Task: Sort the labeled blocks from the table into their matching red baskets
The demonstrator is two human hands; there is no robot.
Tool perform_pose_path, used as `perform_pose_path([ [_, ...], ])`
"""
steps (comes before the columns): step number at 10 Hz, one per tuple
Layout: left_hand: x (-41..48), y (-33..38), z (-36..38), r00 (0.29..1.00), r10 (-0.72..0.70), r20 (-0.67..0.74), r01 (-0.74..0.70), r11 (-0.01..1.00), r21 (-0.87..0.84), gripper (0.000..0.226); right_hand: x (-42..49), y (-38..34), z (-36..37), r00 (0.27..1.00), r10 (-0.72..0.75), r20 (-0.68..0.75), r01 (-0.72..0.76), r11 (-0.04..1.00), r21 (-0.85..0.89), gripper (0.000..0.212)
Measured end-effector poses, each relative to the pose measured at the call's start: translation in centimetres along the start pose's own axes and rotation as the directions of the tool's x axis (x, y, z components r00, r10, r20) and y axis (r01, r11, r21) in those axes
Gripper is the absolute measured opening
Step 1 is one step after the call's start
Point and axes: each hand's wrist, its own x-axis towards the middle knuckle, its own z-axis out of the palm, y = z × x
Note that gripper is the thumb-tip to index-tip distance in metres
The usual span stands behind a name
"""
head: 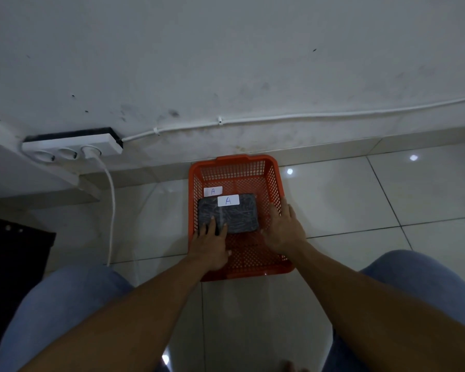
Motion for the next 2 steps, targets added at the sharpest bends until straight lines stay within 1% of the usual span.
perform_pose_path([
  [1,-0.9,-0.2,-1.0,0.999,-0.008,-0.033,0.006,0.999,-0.044,0.087,-0.4,-0.2,-0.6,1.000,0.010,0.001,-0.010,1.000,-0.004,0.081],
  [2,-3.7,-0.1,-4.2,0.996,-0.034,-0.085,0.026,0.996,-0.089,0.083,-1.9,-1.3,-3.6,0.999,0.028,-0.022,-0.028,1.000,-0.008,0.084],
])
